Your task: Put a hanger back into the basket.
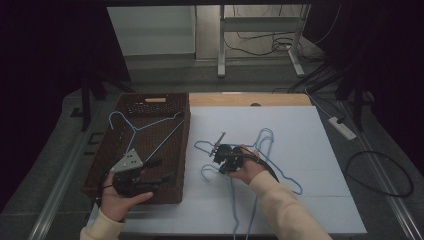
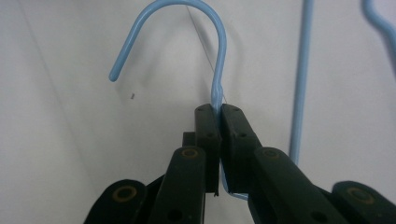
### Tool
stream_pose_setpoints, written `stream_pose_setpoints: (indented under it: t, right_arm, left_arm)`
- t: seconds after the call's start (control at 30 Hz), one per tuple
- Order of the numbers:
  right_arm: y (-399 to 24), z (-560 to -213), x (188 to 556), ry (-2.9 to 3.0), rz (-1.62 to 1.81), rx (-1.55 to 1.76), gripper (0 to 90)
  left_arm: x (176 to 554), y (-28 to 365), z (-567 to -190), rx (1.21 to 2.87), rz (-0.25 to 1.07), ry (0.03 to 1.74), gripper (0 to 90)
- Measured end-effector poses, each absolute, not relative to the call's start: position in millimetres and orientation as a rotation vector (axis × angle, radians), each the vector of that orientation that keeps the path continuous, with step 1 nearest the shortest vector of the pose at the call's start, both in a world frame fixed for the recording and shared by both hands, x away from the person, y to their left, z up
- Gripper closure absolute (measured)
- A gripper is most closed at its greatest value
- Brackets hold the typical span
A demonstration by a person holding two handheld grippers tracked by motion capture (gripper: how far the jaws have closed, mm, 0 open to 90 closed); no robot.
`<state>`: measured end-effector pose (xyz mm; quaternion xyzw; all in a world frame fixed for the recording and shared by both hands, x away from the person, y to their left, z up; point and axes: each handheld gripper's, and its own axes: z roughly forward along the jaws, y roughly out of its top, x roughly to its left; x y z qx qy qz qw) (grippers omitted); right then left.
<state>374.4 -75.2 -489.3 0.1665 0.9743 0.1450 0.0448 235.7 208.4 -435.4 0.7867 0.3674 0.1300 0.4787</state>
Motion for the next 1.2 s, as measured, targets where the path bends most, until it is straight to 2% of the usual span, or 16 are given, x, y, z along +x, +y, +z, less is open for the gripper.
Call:
stream_pose_setpoints:
  t: [0.6, 1.2]
  right_arm:
    - [-139, -454, 348, 2.738, 0.972, 0.730, 86.5]
    - [-156, -449, 331, 2.629, 1.151, 0.808, 86.5]
  left_arm:
    - [236, 196, -438, 1.946, 0.304, 0.879, 34.9]
    - [237, 159, -438, 2.011, 0.227, 0.810, 34.1]
